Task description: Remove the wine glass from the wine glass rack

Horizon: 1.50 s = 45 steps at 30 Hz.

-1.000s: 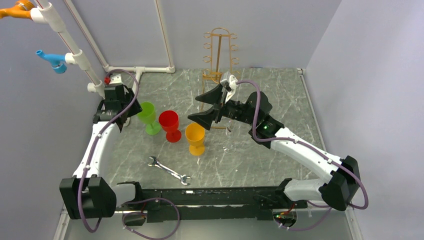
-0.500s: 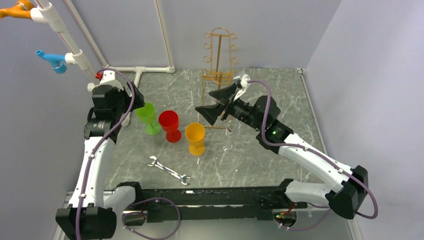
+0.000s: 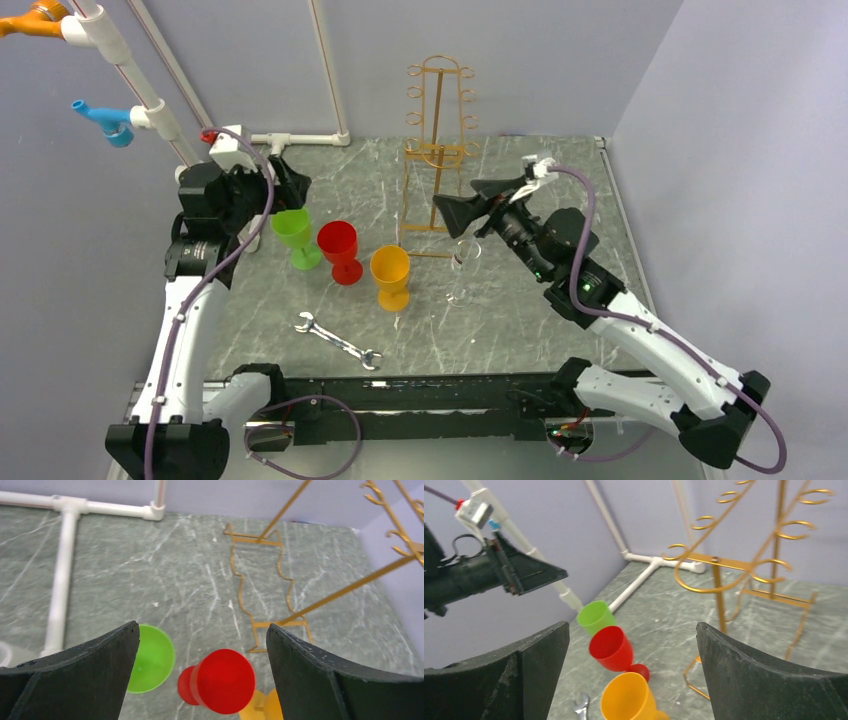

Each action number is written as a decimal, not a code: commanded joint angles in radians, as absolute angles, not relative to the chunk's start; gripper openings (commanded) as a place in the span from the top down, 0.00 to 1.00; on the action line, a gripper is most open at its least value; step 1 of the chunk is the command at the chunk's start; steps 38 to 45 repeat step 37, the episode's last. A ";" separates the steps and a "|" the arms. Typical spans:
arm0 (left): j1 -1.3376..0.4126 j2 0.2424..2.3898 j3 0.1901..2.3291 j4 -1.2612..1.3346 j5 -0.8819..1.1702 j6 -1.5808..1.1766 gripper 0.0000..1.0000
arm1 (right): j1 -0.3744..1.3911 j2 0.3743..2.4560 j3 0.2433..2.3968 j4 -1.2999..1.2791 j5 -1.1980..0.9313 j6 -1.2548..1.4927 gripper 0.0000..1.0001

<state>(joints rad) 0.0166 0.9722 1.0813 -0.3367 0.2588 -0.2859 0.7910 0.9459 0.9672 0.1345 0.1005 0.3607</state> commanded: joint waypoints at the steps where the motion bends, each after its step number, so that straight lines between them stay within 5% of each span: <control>1: -0.076 0.989 1.148 -0.278 0.322 -0.275 0.01 | 0.794 0.838 0.934 0.073 0.307 0.264 0.00; 16: -0.364 1.098 1.175 -0.173 0.319 -0.257 0.01 | 0.793 0.569 0.825 -0.183 0.535 0.257 0.00; 28: -0.398 0.935 0.934 -0.129 0.334 -0.246 0.01 | 0.792 0.456 0.731 -0.260 0.538 0.314 0.00; 45: -0.400 0.892 0.913 -0.165 0.290 -0.219 0.01 | 0.792 0.444 0.701 -0.188 0.492 0.272 0.00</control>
